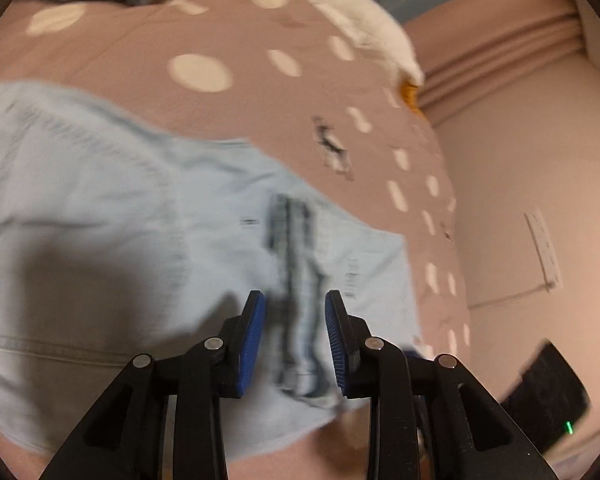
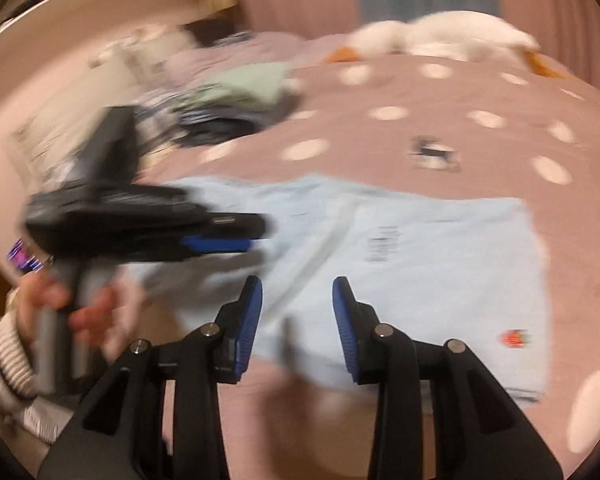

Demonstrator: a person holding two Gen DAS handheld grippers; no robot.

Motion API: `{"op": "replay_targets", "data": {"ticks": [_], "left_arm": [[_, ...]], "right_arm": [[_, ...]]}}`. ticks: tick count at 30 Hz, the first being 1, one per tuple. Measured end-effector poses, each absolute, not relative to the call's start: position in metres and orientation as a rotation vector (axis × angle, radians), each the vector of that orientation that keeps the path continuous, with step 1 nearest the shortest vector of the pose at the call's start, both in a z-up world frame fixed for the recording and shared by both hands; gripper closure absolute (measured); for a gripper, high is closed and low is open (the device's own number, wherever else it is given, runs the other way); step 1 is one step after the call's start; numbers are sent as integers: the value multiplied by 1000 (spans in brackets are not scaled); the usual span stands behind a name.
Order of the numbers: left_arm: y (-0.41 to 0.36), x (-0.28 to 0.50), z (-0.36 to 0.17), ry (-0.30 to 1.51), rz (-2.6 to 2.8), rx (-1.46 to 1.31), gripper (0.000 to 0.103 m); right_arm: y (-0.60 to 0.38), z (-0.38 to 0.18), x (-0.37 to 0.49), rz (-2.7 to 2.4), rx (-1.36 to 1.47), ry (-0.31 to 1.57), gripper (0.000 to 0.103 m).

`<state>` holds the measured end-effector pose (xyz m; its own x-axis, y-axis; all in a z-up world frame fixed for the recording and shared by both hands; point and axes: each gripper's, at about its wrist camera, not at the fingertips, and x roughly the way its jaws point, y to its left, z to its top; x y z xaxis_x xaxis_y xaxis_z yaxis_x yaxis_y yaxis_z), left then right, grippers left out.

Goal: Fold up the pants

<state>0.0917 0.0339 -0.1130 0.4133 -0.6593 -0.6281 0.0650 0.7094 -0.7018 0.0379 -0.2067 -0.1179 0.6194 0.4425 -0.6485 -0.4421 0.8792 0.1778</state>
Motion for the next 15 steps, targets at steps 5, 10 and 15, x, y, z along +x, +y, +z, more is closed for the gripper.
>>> {"op": "replay_targets", "data": {"ticks": [5,10,15], "left_arm": [[-5,85,-104,1052,-603,-544,74],[-20,81,-128,1120,-489,-395,75],[0,68,-136,1117,-429,-356,75]], "right_arm": [[-227,-152,58,361,17,891,89],[-212,-152,55,385,-19,909,89],[-178,-137,77,469,-72,882,89]]}}
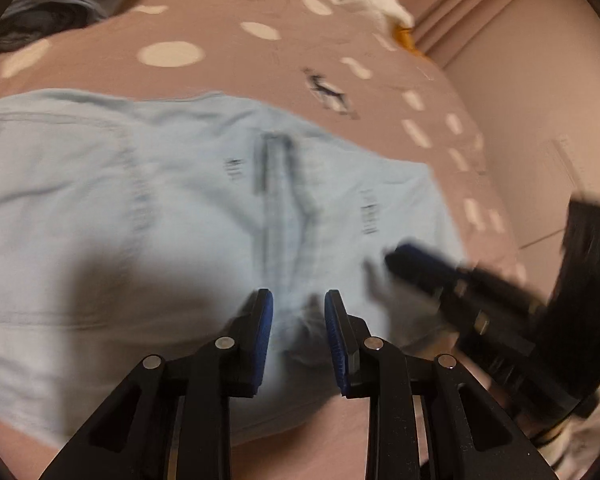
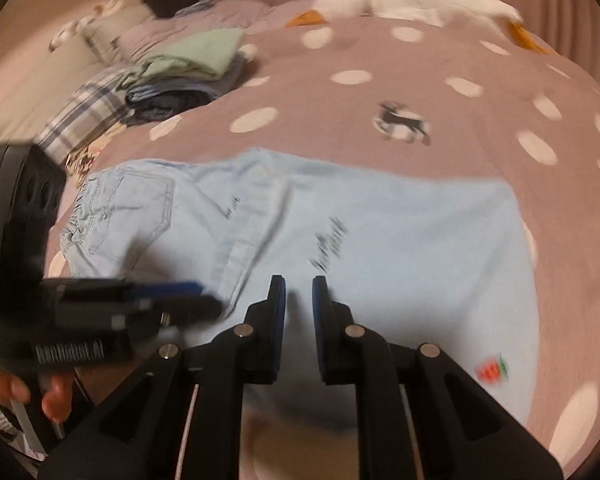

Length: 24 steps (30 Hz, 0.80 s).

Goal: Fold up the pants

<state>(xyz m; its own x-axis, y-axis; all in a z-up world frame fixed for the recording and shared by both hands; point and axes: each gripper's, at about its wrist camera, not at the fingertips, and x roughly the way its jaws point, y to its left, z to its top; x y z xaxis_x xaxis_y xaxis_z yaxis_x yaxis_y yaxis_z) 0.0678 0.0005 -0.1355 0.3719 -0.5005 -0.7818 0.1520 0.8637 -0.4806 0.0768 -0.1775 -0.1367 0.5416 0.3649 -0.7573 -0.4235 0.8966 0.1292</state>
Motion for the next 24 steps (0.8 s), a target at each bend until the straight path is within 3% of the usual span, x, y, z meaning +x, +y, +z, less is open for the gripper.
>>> {"op": "replay_targets", "data": {"ticks": [10,16,24], "left_arm": [[14,67,-137,1128,-470,-426,75],[24,57,-131,1123,-490,-436,75],[46,46,-123,1089,-444,-489,75]], "right_arm": [[-115,-159,159,536,-112,990,95],[-147,-128,121,572,-3,899,95],[-127,-166,53,606,-195,919,95]]}}
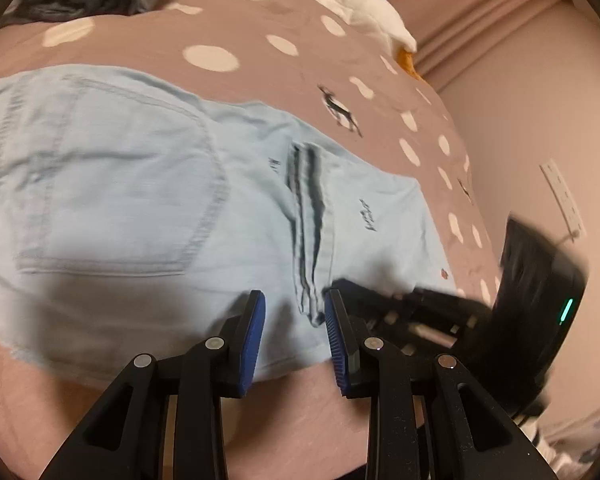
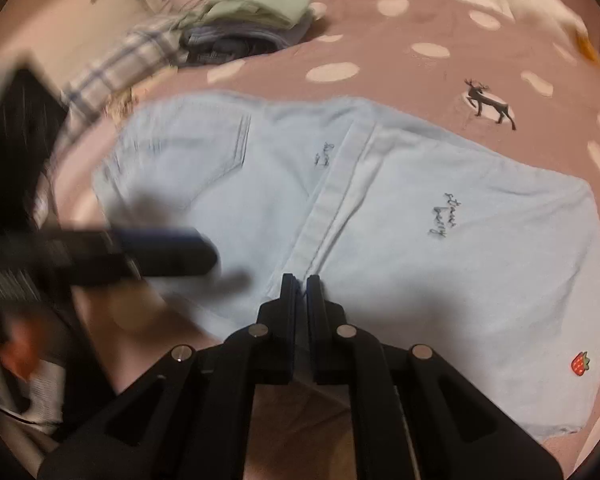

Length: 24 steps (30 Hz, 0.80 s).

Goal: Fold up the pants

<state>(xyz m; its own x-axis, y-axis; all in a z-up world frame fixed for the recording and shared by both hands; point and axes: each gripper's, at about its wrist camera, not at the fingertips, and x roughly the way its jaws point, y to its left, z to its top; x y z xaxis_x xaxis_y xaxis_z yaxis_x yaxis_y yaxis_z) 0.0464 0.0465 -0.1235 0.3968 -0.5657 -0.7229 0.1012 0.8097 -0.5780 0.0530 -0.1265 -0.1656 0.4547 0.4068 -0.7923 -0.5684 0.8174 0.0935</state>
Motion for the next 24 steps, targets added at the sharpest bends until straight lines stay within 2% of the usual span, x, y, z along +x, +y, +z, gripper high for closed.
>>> {"op": "replay_targets", "data": {"ticks": [6,8,10,11,18,24], "left_arm": [[82,19,-115,1062,-383,-568,75],[96,7,-112,1048,-370,-598,66],[110,-4,-112,1038,-346,-642,42],[118,-9,-113,1031,-324,-671,40],[173,-21,-140,984,-156,-895,40],[188,-6,-155,908,-136,-1010,40]], "right_arm": [[-133,-141,49,600,-118,885,94],[-136,-135,43,599,-88,865,92],[-138,-130,39,590,-56,849,89],[-139,-129,35,591,-41,841,89],[-131,-126,26,609,-7,842,87],[-128,-121,26,609,5,830,85]]}}
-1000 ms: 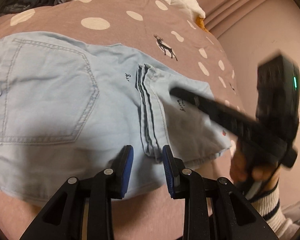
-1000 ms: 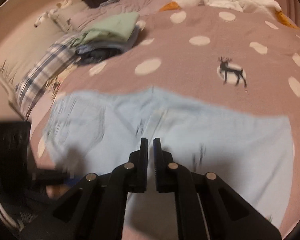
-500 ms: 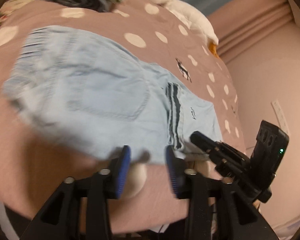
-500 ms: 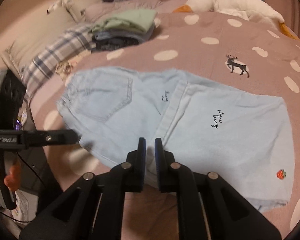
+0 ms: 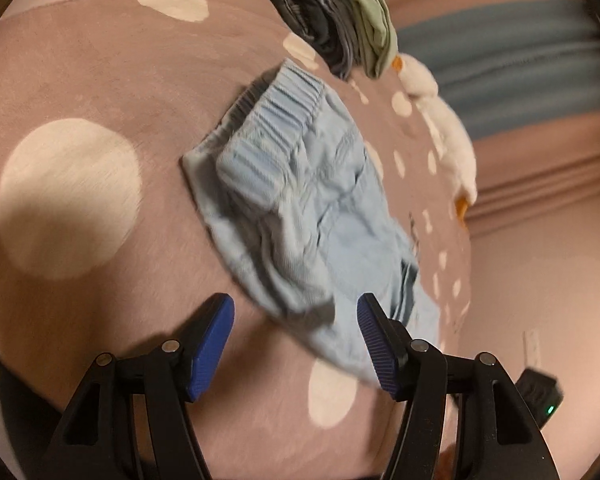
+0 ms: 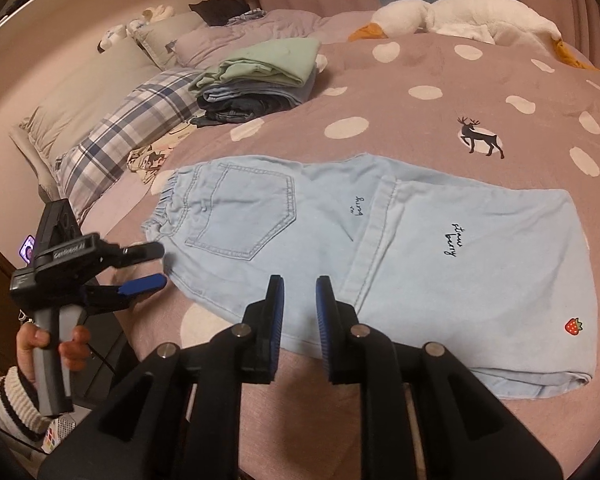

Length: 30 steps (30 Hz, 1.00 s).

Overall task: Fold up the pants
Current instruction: 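Grasp the waistband with the left tool and lift it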

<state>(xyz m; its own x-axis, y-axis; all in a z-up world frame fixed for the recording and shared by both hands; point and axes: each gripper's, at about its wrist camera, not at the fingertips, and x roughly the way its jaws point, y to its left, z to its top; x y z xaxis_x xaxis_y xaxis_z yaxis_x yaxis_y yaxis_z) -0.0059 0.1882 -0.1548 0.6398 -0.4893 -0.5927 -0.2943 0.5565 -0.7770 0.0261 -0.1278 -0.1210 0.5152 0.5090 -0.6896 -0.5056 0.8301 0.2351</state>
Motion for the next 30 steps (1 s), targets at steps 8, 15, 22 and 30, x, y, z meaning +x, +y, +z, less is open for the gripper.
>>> {"op": "replay_targets", "data": {"ticks": [8,15,22,30], "left_arm": [[204,26,-159,834,-91,-1047,40],[195,36,-145,910,-43,-871,71],[201,20,-143,894,-68,-834,74],[190,23,-116,863,-80,-724,74]], "right_arm": [[-128,-128,47,579,32,874,85],[-106,-135,88,521,-6,899,86],[-69,-162,133,466,-112,982,88],[-68,-149,108,515,-144,998,86]]}}
